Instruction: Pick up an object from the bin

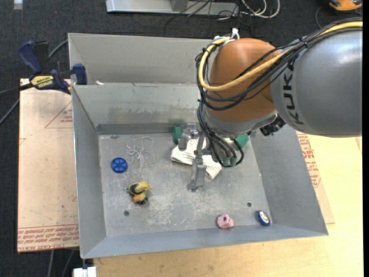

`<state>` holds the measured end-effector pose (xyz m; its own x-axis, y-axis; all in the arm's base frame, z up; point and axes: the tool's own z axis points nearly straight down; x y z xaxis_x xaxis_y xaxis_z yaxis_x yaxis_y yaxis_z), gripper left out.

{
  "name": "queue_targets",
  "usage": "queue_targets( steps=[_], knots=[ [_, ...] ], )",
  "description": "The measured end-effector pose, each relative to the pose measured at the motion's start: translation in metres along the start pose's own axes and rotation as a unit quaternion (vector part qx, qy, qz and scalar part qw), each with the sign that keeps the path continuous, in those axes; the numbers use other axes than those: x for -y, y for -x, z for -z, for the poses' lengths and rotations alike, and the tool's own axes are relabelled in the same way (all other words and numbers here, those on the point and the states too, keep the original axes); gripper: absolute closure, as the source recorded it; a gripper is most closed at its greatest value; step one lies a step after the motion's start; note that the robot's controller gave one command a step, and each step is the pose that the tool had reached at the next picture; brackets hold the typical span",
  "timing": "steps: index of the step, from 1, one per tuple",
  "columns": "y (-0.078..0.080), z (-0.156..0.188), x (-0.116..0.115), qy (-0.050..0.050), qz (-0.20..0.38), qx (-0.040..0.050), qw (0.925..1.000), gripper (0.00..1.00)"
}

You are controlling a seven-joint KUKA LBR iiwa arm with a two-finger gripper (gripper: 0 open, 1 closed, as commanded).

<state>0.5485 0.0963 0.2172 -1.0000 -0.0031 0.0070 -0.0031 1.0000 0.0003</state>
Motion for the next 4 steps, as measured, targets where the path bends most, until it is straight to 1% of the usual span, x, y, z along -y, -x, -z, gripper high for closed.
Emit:
queue_targets(
  steps=[1,2,3,4],
  knots=[
    [0.001,0.005,0.001,0.000,-0.002,0.0040,1.0000,0.00],
    [0.019,-0.079,0.047,0.000,0.045,-0.0009,0.9990,0.00],
    [0.074,-0.063,0.036,0.001,-0.015,0.0078,0.9999,0.00],
    [0.080,-0.109,0.071,0.000,0.080,-0.0011,0.9968,0.00]
  ],
)
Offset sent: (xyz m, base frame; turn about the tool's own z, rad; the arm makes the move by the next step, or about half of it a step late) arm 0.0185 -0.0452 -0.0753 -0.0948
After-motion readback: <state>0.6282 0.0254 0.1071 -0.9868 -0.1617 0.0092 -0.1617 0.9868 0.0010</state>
